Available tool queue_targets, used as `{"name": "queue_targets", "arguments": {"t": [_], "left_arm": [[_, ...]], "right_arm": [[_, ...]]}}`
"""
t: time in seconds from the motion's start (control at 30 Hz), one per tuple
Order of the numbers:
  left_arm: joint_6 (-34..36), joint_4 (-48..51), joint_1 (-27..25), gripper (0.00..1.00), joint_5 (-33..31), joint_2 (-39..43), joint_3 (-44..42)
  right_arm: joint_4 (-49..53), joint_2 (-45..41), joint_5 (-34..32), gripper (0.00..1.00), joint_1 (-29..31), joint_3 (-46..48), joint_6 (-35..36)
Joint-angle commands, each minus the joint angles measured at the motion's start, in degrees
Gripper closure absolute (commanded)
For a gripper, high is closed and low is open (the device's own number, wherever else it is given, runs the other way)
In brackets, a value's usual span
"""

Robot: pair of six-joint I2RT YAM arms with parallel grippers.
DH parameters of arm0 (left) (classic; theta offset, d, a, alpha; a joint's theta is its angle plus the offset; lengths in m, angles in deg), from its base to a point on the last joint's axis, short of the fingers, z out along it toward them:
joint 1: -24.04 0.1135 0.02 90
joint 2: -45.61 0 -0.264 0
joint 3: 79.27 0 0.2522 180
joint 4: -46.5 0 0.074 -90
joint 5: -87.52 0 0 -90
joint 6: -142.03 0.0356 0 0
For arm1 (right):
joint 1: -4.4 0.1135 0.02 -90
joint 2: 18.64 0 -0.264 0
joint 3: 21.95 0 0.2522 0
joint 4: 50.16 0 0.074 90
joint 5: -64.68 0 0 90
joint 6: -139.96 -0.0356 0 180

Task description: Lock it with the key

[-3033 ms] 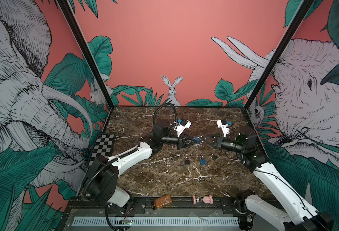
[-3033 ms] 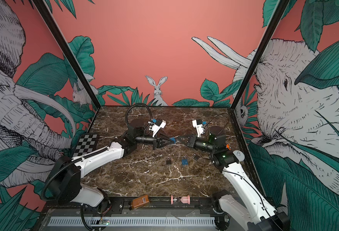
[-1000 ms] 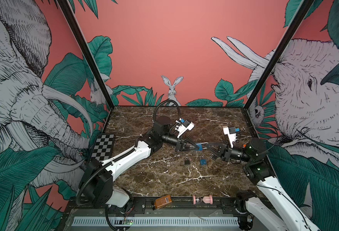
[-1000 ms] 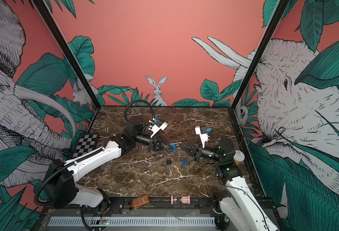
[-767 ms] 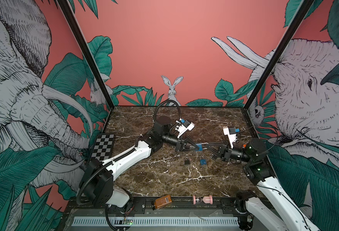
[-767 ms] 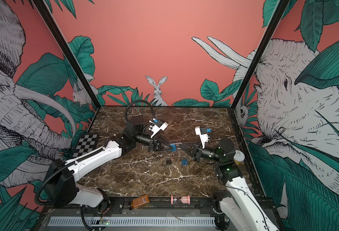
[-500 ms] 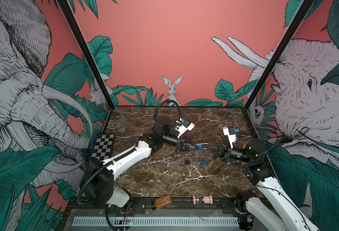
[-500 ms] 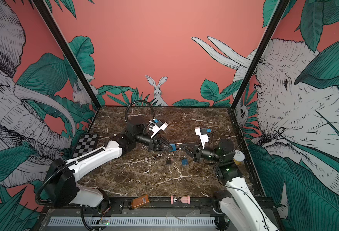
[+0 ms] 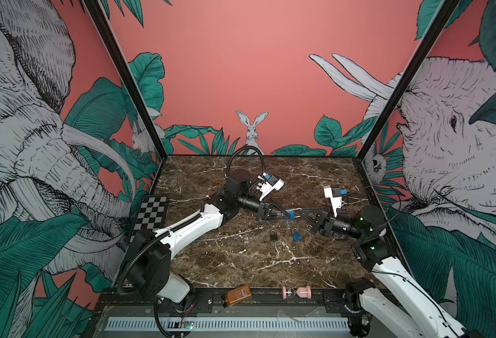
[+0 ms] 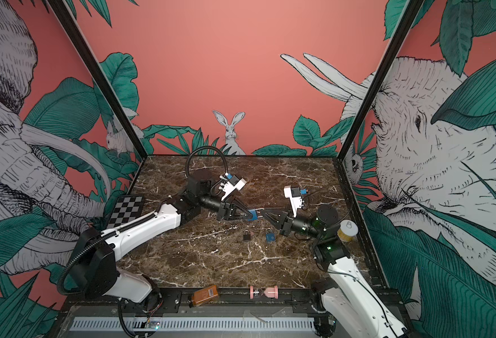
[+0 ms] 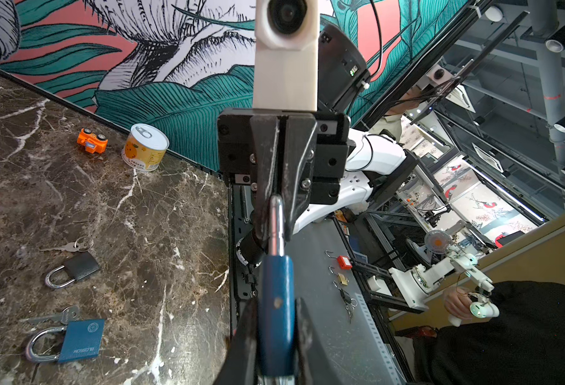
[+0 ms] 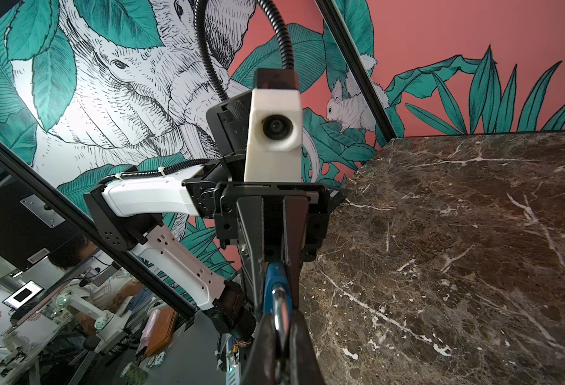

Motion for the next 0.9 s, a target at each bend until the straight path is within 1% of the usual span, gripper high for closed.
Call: {"name": "queue_targets", "arguments": {"t": [0.0, 0.27, 0.33, 0.4, 0.47, 0.57, 0.63, 0.67, 0.7, 0.77, 0.87], "left_arm": [[-0.88, -6.89, -2.18, 1.00, 3.84, 0.84, 3.48], [0.37, -6.00, -2.16, 1.00, 2.88, 1.23, 4.07], [1.14, -5.04, -2.12, 1.00, 2.44, 1.20, 4.35], [2.00, -3.83, -1.99, 1.00, 2.41, 1.12, 4.72], [2.57, -3.21, -1.64, 1.00, 1.50, 1.29, 4.54], [2.52, -3.65, -1.05, 1.00, -2.50, 1.88, 3.43], [1.98, -4.25, -0.62, 1.00, -5.29, 2.17, 2.51], [1.18, -5.33, -0.29, 1.00, -6.94, 2.46, 1.98], [0.31, -6.10, 0.06, 1.00, -8.49, 2.63, 1.38], [-2.25, -10.03, 0.39, 1.00, -14.02, 3.59, -0.78], [-6.97, -16.96, 0.39, 1.00, -19.40, 3.72, -3.56]], "right_arm": [[-1.77, 2.43, -3.22, 1.00, 3.49, 1.37, 0.30], [-4.36, 6.46, -4.61, 1.00, 10.97, 2.30, 1.34], [-4.00, 6.99, -5.80, 1.00, 12.26, 2.81, 1.36], [-2.90, 6.46, -7.31, 1.00, 12.33, 3.52, 1.42], [3.00, 5.17, -11.40, 1.00, 12.05, 3.09, 3.03], [8.64, 4.38, -14.09, 0.99, 11.24, 1.12, 4.46], [11.65, 3.67, -16.25, 0.75, 10.26, -0.19, 5.16], [12.99, 3.05, -17.49, 0.64, 9.60, -0.67, 5.46], [13.69, 2.45, -18.47, 0.58, 9.18, -1.00, 5.60], [14.39, 0.77, -20.52, 0.49, 7.46, -1.38, 5.48], [14.03, -0.82, -22.37, 0.46, 5.92, -1.80, 5.03]]}}
